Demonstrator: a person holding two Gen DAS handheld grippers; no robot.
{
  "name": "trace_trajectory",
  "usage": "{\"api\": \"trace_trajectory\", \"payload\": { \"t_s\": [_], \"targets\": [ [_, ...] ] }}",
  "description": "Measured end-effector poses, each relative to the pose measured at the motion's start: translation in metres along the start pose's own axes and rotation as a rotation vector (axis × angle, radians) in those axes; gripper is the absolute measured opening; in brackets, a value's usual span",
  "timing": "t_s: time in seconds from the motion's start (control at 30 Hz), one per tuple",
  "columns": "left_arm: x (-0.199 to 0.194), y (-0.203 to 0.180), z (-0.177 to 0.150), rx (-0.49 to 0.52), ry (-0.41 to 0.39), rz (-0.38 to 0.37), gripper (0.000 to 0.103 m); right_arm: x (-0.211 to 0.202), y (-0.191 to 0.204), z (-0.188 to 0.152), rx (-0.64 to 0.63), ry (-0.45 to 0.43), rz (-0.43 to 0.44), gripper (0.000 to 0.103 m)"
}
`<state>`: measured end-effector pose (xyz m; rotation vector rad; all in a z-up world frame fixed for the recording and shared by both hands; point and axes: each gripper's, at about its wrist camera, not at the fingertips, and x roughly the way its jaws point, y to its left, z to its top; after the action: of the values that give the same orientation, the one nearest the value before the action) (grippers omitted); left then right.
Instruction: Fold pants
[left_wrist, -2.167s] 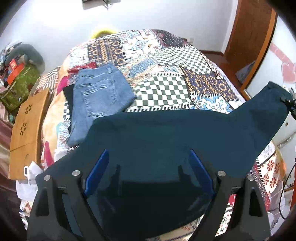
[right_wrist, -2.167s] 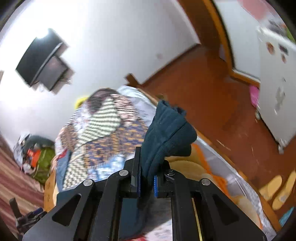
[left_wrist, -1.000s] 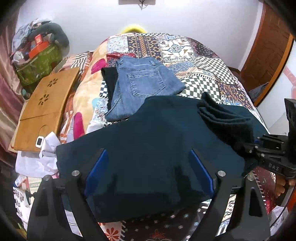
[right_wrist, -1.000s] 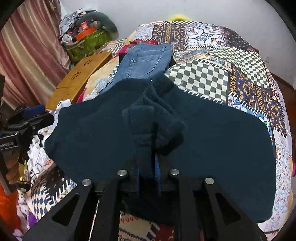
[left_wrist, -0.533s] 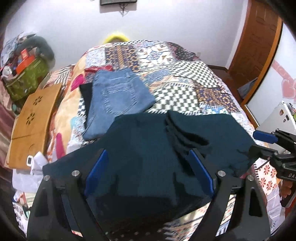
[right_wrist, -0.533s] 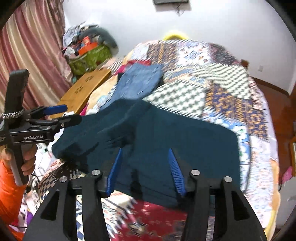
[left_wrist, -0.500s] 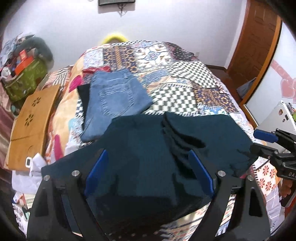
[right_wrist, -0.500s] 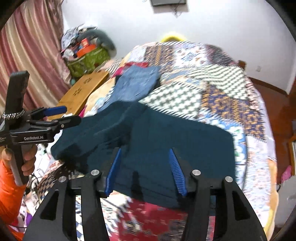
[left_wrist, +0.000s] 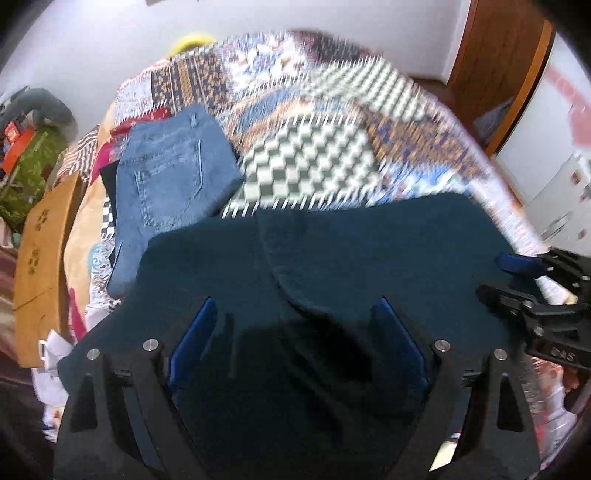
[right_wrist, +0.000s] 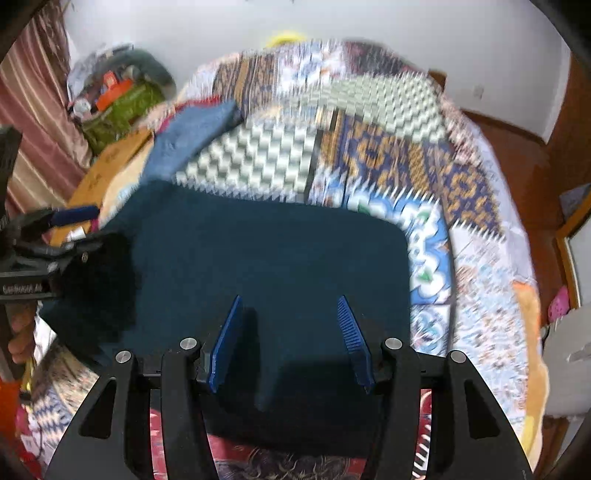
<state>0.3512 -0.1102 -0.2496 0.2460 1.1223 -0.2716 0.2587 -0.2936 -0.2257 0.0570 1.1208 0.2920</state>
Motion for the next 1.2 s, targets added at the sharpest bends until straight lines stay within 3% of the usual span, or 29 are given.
{"api": "trace_trajectory", "payload": {
  "t_s": [0.03, 0.33, 0.57, 0.7, 0.83, 0.93, 1.1, 1.2],
  "targets": [
    [0.008, -0.001, -0.003, 0.013, 0.021, 0.018, 0.090, 0.004, 0.001, -0.006, -0.006, 0.009, 0.000, 0.050],
    [0.000, 0.011, -0.034, -0.010, -0.042, -0.026, 0.094, -0.014, -0.005, -0.035, 0.021, -0.044, 0.023, 0.051],
    [-0.020, 0.019, -0.047, -0.051, -0.045, -0.066, 0.094, -0.030, 0.000, -0.037, 0.047, -0.046, -0.007, 0.051],
    [-0.048, 0.036, -0.054, -0.114, -0.104, -0.090, 0.093, -0.046, 0.014, -0.030, 0.030, -0.081, 0.011, 0.051],
    [-0.078, 0.062, -0.064, -0.149, -0.191, -0.039, 0.093, -0.060, 0.040, -0.022, -0.043, -0.142, 0.014, 0.051],
    [-0.093, 0.088, -0.078, -0.182, -0.212, -0.003, 0.093, -0.065, 0.063, -0.013, -0.101, -0.192, 0.027, 0.054],
    [-0.104, 0.145, -0.114, -0.331, -0.203, 0.014, 0.093, -0.050, 0.090, 0.001, -0.129, -0.198, 0.062, 0.056],
    [-0.104, 0.180, -0.142, -0.440, -0.158, -0.022, 0.093, -0.033, 0.103, 0.004, -0.143, -0.174, 0.046, 0.056]
  ]
}}
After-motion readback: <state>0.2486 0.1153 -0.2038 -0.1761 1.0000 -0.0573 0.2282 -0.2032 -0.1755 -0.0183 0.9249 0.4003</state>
